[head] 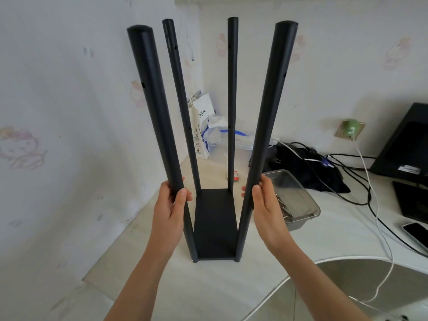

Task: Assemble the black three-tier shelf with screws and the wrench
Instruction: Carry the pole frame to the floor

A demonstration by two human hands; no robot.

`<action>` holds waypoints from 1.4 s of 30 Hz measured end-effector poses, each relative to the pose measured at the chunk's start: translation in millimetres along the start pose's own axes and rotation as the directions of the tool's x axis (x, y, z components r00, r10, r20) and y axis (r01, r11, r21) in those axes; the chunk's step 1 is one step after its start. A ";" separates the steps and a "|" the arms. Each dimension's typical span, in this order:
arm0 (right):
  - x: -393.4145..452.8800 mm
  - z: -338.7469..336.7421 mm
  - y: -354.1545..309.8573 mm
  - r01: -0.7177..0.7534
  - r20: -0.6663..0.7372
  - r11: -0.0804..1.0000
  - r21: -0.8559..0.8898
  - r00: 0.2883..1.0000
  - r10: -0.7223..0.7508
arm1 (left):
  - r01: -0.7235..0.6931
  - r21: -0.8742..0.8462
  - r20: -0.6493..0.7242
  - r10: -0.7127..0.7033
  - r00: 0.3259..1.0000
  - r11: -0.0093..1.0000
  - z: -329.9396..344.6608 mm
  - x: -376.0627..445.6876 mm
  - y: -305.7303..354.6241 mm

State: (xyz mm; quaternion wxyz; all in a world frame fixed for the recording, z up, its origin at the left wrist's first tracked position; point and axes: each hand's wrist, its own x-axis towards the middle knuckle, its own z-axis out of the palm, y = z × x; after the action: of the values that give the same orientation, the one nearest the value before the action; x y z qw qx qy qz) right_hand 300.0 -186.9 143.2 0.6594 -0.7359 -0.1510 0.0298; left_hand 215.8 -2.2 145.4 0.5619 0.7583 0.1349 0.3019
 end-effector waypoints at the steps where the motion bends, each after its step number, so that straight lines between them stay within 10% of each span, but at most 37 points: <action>1: -0.5 0.2 -0.6 0.001 -0.010 1.000 -0.007 1.000 -0.001 | -0.003 0.004 0.000 0.003 1.000 1.000 -0.1 0.0 0.1; 42: -235.6 -89.6 -103.6 0.219 -0.488 0.974 0.062 0.857 -0.162 | -0.117 -0.318 0.290 0.214 0.933 0.941 -2.0 -155.4 134.2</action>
State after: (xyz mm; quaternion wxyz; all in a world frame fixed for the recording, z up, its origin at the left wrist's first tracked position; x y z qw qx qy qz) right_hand 78.4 -325.9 219.6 0.7173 -0.6621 -0.0530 -0.2103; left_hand 75.0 -129.8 223.4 0.6555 0.7132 -0.0697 0.2383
